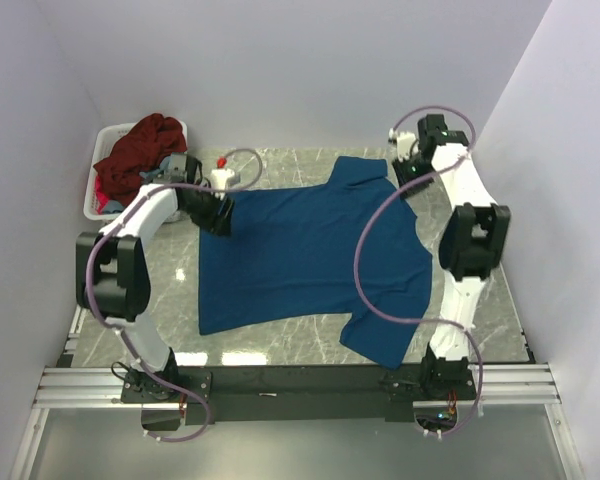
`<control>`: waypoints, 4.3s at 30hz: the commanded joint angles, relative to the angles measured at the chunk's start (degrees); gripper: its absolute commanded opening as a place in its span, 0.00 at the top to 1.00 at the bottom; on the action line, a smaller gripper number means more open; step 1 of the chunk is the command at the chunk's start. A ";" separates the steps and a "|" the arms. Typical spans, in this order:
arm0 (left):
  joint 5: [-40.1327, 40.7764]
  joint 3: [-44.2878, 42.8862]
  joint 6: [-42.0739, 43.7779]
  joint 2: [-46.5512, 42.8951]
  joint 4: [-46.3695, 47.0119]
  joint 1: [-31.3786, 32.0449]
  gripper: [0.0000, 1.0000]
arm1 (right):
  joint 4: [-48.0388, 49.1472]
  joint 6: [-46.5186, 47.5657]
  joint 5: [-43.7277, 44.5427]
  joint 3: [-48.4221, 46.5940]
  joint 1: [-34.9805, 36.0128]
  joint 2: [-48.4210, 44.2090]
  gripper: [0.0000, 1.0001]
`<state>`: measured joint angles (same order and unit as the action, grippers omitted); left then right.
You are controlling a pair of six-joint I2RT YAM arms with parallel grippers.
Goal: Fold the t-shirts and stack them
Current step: Flatten the tshirt out
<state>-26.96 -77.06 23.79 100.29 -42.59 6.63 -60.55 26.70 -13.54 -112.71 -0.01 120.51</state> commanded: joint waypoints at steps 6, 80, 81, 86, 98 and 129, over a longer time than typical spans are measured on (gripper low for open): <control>-6.88 -4.34 -14.11 5.53 9.61 0.31 0.40 | 18.51 -26.33 9.02 -22.31 4.74 14.14 0.95; -6.45 -48.36 -53.57 36.89 42.13 14.45 0.53 | 41.34 -58.18 -20.31 4.94 -2.88 2.81 0.88; -5.48 -48.62 -57.59 38.91 46.06 15.07 0.53 | 39.65 -56.42 -19.95 7.30 -3.41 1.15 0.88; -0.65 -52.56 -67.80 45.51 59.62 18.06 0.61 | 28.68 -48.68 -19.15 10.75 -5.61 0.60 1.00; 9.91 -62.68 -73.98 59.31 57.36 20.70 0.75 | 23.03 -46.03 -16.44 17.08 -6.58 2.45 1.00; 20.45 -64.98 -78.46 63.45 40.75 21.58 0.97 | 10.19 -43.22 -13.88 28.59 -4.91 3.07 1.00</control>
<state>-10.44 -140.46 -53.74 163.89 3.07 29.34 -47.42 -19.51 -33.89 -86.48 -5.28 124.27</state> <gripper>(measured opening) 0.041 0.006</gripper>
